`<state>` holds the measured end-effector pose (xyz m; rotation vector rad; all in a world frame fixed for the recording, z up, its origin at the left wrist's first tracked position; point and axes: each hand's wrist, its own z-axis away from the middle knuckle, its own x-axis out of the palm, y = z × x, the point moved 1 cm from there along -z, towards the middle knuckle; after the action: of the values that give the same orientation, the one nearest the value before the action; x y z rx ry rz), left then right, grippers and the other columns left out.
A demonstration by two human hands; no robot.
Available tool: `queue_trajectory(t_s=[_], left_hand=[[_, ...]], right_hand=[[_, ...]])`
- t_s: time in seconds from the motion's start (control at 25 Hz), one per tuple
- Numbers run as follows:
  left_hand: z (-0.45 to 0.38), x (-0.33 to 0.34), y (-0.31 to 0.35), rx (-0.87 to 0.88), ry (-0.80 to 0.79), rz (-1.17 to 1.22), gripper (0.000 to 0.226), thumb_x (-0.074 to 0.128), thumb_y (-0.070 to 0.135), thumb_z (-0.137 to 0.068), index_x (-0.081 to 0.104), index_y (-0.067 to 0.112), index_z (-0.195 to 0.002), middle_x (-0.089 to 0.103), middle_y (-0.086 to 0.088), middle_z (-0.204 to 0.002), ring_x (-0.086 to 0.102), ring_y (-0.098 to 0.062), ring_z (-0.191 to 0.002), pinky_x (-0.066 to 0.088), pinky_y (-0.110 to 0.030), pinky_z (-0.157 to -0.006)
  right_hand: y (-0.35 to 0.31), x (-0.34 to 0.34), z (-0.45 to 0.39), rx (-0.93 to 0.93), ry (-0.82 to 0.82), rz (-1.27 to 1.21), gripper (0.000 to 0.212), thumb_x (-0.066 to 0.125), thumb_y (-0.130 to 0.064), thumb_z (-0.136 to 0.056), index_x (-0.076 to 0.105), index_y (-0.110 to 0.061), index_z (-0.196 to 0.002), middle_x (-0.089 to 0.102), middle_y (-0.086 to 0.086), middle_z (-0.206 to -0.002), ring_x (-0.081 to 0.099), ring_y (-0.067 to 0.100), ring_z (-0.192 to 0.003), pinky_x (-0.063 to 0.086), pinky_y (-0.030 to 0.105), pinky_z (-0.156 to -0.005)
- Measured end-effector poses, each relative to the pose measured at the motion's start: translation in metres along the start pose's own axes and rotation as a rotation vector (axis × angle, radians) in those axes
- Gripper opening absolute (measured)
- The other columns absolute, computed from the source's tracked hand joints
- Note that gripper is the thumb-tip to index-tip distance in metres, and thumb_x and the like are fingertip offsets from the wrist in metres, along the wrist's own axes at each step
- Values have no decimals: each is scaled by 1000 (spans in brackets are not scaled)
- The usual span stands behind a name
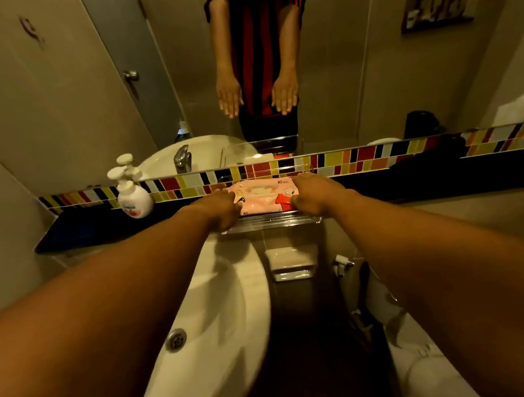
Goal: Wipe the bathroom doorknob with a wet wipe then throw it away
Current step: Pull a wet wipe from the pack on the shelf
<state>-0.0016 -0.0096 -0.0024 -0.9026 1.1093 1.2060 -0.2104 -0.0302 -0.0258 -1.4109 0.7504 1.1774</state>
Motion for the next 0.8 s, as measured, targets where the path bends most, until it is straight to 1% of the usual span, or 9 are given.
queue_trajectory(t_s=[0.12,0.24,0.36,0.44,0.56,0.64,0.72,0.76,0.8], left_hand=[[-39,0,0,-40,8,70,45,33,28,-103,44,3,-140,40,-21,-147,38,-33,-136,30,-41,-112],[-77,14,0,0,-12,69,40,36,30,-102,51,6,-129,52,-18,-135,50,-30,-122,38,-41,-103],[-107,33,-1,3,-18,60,36,38,27,-100,53,9,-127,56,-16,-131,55,-30,-117,44,-40,-98],[-121,44,-5,0,11,71,34,39,26,-100,56,9,-125,58,-15,-129,56,-29,-114,46,-39,-95],[-140,51,-13,-55,86,130,31,43,22,-100,63,7,-117,61,-15,-120,59,-29,-109,48,-36,-91],[-155,57,-19,-104,95,207,32,45,25,-99,67,7,-113,65,-13,-110,61,-28,-102,50,-36,-88],[-168,64,-20,-203,128,339,31,52,32,-95,69,9,-107,67,-11,-98,63,-24,-87,49,-30,-68],[-173,68,-20,-265,163,421,31,57,34,-92,69,9,-105,67,-10,-94,63,-22,-80,47,-28,-60],[-175,70,-19,-317,193,491,30,61,35,-89,69,10,-104,68,-10,-94,64,-22,-78,49,-28,-57]], right_hand=[[12,7,-35,15,-23,-18,36,56,-25,-89,57,-15,-124,63,10,-122,60,28,-106,52,44,-93],[20,26,-63,32,-76,18,39,52,-22,-91,54,-12,-129,58,12,-129,56,29,-113,49,42,-97],[28,50,-91,38,-121,35,38,51,-16,-93,56,-11,-130,57,12,-133,54,29,-117,46,39,-97],[30,63,-104,16,-107,43,34,52,-15,-95,58,-11,-128,56,13,-134,52,30,-119,45,39,-98],[27,72,-118,55,-13,-107,36,51,-18,-97,57,-13,-131,50,12,-140,47,31,-126,45,42,-102],[22,77,-130,142,34,-238,36,55,-20,-95,59,-13,-130,47,11,-138,49,31,-123,48,43,-100],[18,83,-140,245,97,-392,32,58,-23,-94,64,-13,-123,47,10,-135,53,31,-117,51,45,-96],[17,87,-145,289,134,-468,29,59,-24,-93,67,-13,-119,51,10,-132,57,30,-112,54,44,-93],[16,91,-149,327,155,-526,26,60,-25,-93,70,-14,-113,56,9,-126,61,28,-106,55,43,-89]])
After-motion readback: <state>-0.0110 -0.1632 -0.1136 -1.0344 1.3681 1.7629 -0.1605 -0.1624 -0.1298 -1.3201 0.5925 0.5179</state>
